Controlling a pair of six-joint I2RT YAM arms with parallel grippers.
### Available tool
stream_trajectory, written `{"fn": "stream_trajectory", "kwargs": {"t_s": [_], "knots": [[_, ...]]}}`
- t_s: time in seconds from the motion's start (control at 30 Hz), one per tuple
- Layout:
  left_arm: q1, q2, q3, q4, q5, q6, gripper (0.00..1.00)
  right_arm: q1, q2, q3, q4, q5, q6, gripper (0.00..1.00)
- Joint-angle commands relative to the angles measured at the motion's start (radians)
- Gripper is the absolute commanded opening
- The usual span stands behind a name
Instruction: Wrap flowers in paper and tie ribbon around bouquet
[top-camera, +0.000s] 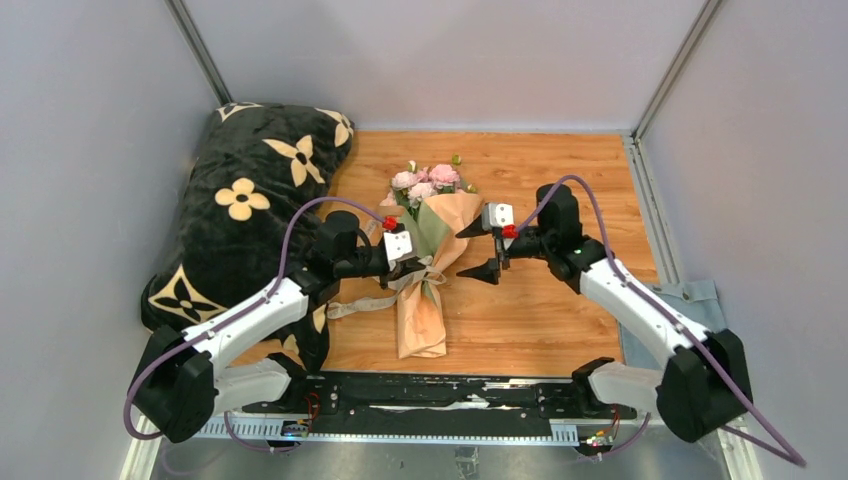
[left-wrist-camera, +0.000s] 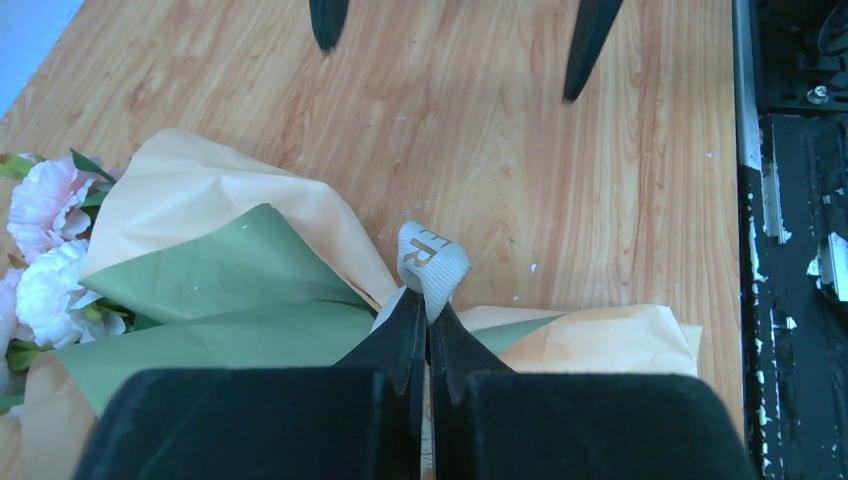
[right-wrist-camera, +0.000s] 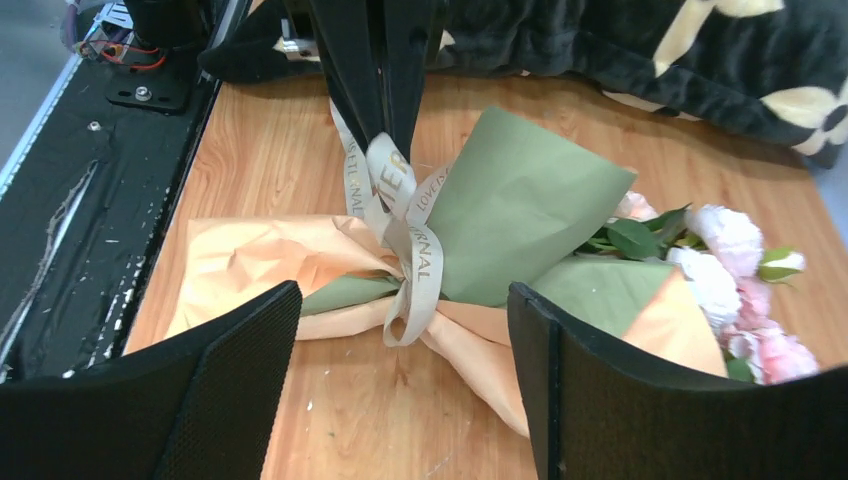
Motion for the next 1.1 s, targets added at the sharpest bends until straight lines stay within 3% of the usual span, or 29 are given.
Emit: {"fn": "stream_trajectory", "kwargs": {"t_s": [0.0, 0.1, 0.27, 0.5, 0.7, 0.87, 1.07], "knots": [[0.014, 0.004, 0.016, 0.056, 0.038, -0.043, 0.0, -0.001, 0.096, -0.049, 0.283, -0.137, 0.028, 0.78], [0.013, 0.013, 0.014, 0.056, 0.025, -0.036, 0.0, 0.033, 0.139, -0.047, 0.36, -0.124, 0.069, 0.7], [0.014, 0.024, 0.02, 0.055, 0.033, -0.028, 0.0, 0.105, 0.151, 0.005, 0.211, -0.114, -0.098, 0.67], [0.013, 0.031, 0.025, 0.053, 0.043, -0.022, 0.0, 0.135, 0.2, 0.04, 0.144, -0.077, -0.154, 0.61], [0.013, 0.033, 0.027, 0.048, 0.047, -0.018, 0.0, 0.164, 0.242, 0.085, 0.107, -0.069, -0.176, 0.47], [0.014, 0.034, 0.026, 0.041, 0.053, -0.015, 0.0, 0.174, 0.253, 0.085, 0.107, -0.056, -0.172, 0.27], [0.013, 0.03, 0.029, 0.026, 0.059, 0.002, 0.0, 0.176, 0.255, 0.076, 0.099, 0.008, -0.179, 0.27]]}}
